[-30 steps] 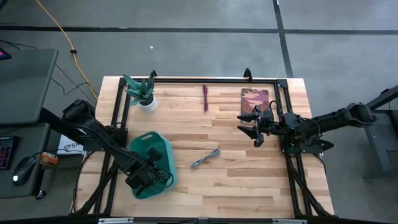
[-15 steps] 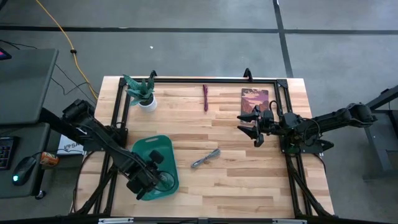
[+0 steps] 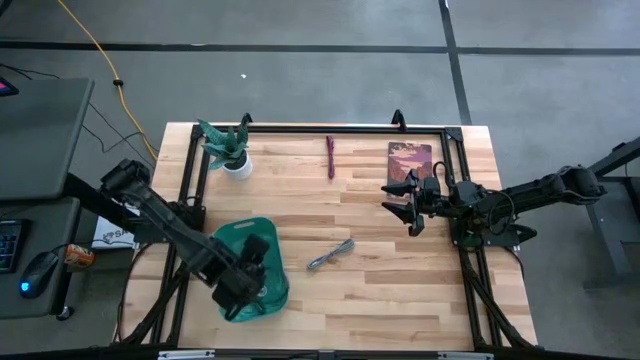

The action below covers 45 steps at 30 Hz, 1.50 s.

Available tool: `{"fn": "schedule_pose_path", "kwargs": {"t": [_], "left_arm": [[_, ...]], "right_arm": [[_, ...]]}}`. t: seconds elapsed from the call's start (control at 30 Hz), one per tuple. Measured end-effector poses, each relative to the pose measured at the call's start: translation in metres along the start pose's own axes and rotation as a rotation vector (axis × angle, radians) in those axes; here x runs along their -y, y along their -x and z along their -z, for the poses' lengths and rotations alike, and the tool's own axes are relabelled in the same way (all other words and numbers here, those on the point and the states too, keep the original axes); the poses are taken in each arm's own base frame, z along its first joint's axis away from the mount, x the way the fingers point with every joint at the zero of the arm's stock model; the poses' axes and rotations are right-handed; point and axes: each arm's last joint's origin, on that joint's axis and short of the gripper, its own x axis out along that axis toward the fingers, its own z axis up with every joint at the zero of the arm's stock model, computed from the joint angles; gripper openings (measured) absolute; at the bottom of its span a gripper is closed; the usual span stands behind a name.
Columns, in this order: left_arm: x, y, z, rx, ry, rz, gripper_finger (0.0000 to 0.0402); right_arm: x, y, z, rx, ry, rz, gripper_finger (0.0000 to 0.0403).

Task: Pick and place USB-C Cables
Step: Put the white black charger cable into the green bin

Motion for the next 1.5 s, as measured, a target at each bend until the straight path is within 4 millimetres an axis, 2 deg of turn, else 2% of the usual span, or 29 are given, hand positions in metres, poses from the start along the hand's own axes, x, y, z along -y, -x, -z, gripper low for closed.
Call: {"fn": "schedule_pose_path", "kwargs": {"t": [0.1, 0.27, 0.37, 0.47, 0.53, 0.67, 0.83, 0.93, 1.07, 1.5], "left_arm": [[-0.02, 0.028, -0.006, 0.064, 0.029, -0.042, 0.0201], [-0.061, 0.08, -0.001, 0.428, 0.132, -0.158, 0.0202], [-0.084, 0.101, 0.016, 0.655, 0.199, -0.237, 0.0202], [-0.101, 0.11, 0.039, 0.869, 0.281, -0.338, 0.0202], [-0.109, 0.106, 0.054, 0.995, 0.346, -0.395, 0.0202], [-0.112, 0.075, 0.082, 1.149, 0.431, -0.429, 0.0202], [-0.105, 0.025, 0.107, 1.213, 0.488, -0.429, 0.0202], [-0.101, 0.005, 0.116, 1.241, 0.519, -0.437, 0.0202], [-0.099, -0.001, 0.119, 1.288, 0.527, -0.445, 0.0202], [-0.099, -0.001, 0.119, 1.287, 0.528, -0.446, 0.0202]], "right_arm": [[0.0, 0.0, 0.0, 0.0, 0.0, 0.0, 0.0225], [0.0, 0.0, 0.001, -0.008, 0.001, 0.002, 0.0225], [0.0, 0.0, 0.001, -0.008, -0.022, 0.002, 0.0225], [0.0, 0.0, 0.001, -0.006, -0.019, 0.004, 0.0225], [0.001, 0.0, 0.001, -0.004, -0.014, 0.015, 0.0225], [0.001, 0.0, 0.001, -0.004, -0.018, 0.014, 0.0225], [0.001, 0.0, 0.001, -0.005, 0.0, 0.021, 0.0225], [0.002, 0.0, 0.0, 0.008, -0.02, 0.073, 0.0225], [0.004, 0.0, 0.0, 0.02, -0.007, 0.142, 0.0225], [0.004, 0.0, 0.0, 0.019, 0.003, 0.144, 0.0225]]}}
